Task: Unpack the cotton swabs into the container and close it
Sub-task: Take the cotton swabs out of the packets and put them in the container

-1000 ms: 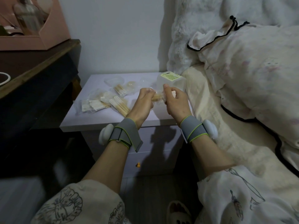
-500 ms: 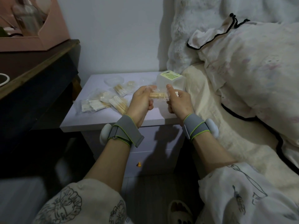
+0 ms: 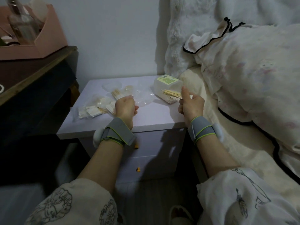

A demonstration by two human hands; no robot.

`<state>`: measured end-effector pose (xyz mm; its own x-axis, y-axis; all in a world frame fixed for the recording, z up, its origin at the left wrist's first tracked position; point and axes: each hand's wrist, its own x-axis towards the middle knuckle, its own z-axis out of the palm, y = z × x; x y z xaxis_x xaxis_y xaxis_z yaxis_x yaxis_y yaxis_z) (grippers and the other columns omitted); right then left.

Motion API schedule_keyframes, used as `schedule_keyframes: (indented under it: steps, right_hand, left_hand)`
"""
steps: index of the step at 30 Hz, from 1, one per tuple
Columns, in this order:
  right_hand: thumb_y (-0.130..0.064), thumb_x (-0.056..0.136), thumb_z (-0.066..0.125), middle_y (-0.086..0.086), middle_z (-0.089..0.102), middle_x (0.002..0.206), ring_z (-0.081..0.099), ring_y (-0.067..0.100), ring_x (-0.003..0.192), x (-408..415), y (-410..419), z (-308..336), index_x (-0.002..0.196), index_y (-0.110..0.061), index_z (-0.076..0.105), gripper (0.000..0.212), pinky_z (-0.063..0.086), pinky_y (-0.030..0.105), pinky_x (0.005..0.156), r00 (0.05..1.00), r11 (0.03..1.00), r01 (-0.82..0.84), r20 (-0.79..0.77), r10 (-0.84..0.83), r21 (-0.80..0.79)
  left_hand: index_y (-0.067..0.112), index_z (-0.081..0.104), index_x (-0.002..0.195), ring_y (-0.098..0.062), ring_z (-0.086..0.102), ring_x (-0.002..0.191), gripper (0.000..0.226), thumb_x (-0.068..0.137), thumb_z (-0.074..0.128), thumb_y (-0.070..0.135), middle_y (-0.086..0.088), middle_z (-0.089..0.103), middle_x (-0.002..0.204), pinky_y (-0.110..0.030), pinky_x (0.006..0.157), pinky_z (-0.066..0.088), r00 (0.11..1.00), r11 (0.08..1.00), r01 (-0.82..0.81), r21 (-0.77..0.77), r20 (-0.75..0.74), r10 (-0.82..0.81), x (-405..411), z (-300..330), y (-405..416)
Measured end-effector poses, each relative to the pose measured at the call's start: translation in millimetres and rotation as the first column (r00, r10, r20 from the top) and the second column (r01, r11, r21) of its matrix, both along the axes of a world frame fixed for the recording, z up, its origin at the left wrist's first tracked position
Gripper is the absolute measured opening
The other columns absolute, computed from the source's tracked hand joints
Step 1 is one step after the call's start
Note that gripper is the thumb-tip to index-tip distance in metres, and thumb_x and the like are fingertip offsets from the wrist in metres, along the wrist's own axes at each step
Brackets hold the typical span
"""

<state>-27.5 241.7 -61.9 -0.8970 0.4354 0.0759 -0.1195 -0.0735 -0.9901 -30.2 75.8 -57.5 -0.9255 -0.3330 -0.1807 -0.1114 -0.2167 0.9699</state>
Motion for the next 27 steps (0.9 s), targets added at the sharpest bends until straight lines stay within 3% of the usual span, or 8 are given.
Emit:
schedule_keyframes:
  steps: [5,7,9,12,15,19,22,27]
  right_hand:
    - [-0.052,0.076,0.046,0.009,0.053,0.056,0.053,0.034,0.064,-5.2,13.7,-3.4,0.043,-0.02,0.059,0.047,0.047,0.047,0.071,0.969,0.969,0.215,0.097,-0.227,0.119]
    - [-0.045,0.088,0.044,0.023,0.065,0.079,0.061,0.041,0.085,-1.8,15.1,-0.8,0.062,-0.012,0.065,0.047,0.046,0.042,0.082,0.956,0.938,0.243,0.103,-0.274,0.246]
    - [-0.034,0.096,0.042,0.029,0.064,0.103,0.058,0.039,0.101,-0.3,16.6,3.2,0.09,0.004,0.066,0.046,0.037,0.034,0.085,0.948,0.908,0.264,0.085,-0.306,0.326]
    - [-0.03,0.098,0.039,0.028,0.059,0.118,0.051,0.038,0.114,-6.6,11.6,6.3,0.108,0.007,0.062,0.044,0.029,0.03,0.09,0.951,0.896,0.24,0.093,-0.294,0.373]
    - [-0.03,0.099,0.036,0.026,0.059,0.12,0.05,0.038,0.115,-22.0,7.3,4.0,0.11,0.005,0.06,0.044,0.029,0.031,0.09,0.948,0.88,0.236,0.099,-0.302,0.413]
    - [-0.028,0.1,0.032,0.027,0.059,0.118,0.051,0.039,0.113,-39.9,7.5,2.9,0.11,0.008,0.058,0.046,0.026,0.03,0.085,0.944,0.835,0.24,0.081,-0.319,0.496]
    - [-0.029,0.1,0.029,0.028,0.059,0.118,0.052,0.04,0.112,-49.4,8.9,0.5,0.11,0.009,0.058,0.049,0.026,0.033,0.087,0.945,0.805,0.213,0.093,-0.315,0.554]
    - [-0.029,0.101,0.023,0.03,0.06,0.116,0.053,0.04,0.111,-55.1,7.5,2.9,0.106,0.01,0.06,0.054,0.033,0.038,0.09,0.939,0.767,0.169,0.135,-0.316,0.619]
  left_hand:
    - [0.001,0.028,0.141,-0.019,0.058,0.074,0.055,0.089,0.044,0.008,-0.014,0.056,0.106,-0.025,0.055,0.046,0.996,0.977,0.077,-0.199,0.052,-0.068,-13.6,7.5,12.5]
    - [0.011,0.013,0.147,-0.03,0.059,0.104,0.07,0.087,0.049,0.017,-0.015,0.05,0.125,-0.038,0.082,0.053,0.995,0.909,0.095,-0.406,0.053,-0.08,-18.2,10.2,12.5]
    - [0.015,0.007,0.148,-0.037,0.045,0.125,0.073,0.09,0.051,0.024,-0.015,0.034,0.143,-0.041,0.102,0.041,0.992,0.733,0.123,-0.669,0.077,-0.097,-19.5,13.1,14.5]
    - [0.015,0.016,0.146,-0.036,0.034,0.131,0.066,0.092,0.049,0.033,-0.014,0.028,0.147,-0.044,0.105,0.031,0.997,0.459,0.074,-0.885,0.053,-0.058,-21.2,22.1,21.6]
    - [0.018,0.03,0.141,-0.033,0.025,0.131,0.058,0.091,0.046,0.043,-0.012,0.031,0.145,-0.043,0.102,0.024,0.998,0.221,0.036,-0.975,0.023,-0.061,-30.4,25.4,28.7]
    - [0.024,0.035,0.138,-0.028,0.016,0.135,0.058,0.09,0.042,0.054,-0.004,0.027,0.148,-0.043,0.101,0.018,0.973,0.159,0.008,-0.987,-0.029,-0.228,-42.6,30.8,38.5]
    - [0.026,0.035,0.139,-0.025,0.009,0.14,0.064,0.086,0.044,0.061,0.001,0.016,0.153,-0.044,0.106,0.015,0.941,0.145,0.09,-0.985,0.036,-0.336,-51.5,31.6,43.9]
    - [0.029,0.032,0.139,-0.023,0.015,0.136,0.073,0.08,0.046,0.069,0.009,0.023,0.151,-0.041,0.101,0.017,0.903,0.091,0.139,-0.986,0.089,-0.42,-58.5,35.3,51.7]
